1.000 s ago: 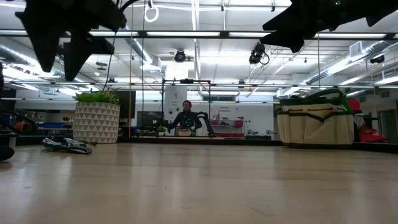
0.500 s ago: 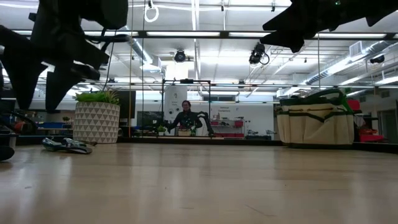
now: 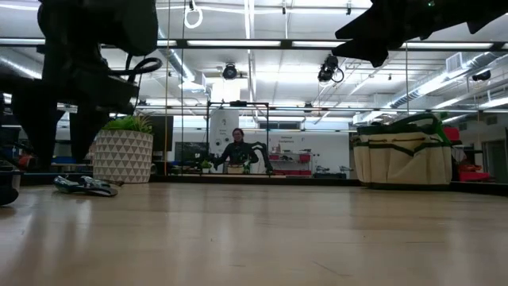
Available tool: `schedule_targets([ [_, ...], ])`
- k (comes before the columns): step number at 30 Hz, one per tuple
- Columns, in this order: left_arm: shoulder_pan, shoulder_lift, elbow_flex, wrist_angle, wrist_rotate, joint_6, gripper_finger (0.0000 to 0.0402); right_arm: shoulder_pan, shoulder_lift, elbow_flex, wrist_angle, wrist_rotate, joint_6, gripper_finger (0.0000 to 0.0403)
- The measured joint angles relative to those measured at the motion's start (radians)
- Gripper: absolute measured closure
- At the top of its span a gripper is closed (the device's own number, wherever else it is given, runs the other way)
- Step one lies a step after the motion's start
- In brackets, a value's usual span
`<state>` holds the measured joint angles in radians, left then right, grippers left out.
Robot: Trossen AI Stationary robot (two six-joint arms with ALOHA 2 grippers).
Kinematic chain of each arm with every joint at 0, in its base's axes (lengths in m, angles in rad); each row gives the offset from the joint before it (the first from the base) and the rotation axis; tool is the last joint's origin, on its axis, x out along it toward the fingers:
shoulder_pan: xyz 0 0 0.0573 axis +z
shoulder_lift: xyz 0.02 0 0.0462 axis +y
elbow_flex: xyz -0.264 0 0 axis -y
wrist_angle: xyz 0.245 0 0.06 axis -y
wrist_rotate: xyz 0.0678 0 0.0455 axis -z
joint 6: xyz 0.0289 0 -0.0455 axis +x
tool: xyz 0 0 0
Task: Pick & Place Garden tools in Gardening bag
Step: Put the green shear scissors into the brown gardening bag
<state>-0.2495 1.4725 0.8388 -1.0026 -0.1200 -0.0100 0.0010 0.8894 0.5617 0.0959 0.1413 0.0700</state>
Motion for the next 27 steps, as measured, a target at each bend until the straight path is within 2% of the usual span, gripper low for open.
schedule_targets([
  [12, 0.001, 0.000, -0.096, 0.052, -0.044, -0.004, 0.0203, 0.000, 0.000, 0.000, 0.000, 0.000, 0.000, 0.0151],
  [27, 0.001, 0.000, -0.099, 0.057, -0.041, -0.003, 0.0203, 0.000, 0.000, 0.000, 0.000, 0.000, 0.000, 0.0151],
])
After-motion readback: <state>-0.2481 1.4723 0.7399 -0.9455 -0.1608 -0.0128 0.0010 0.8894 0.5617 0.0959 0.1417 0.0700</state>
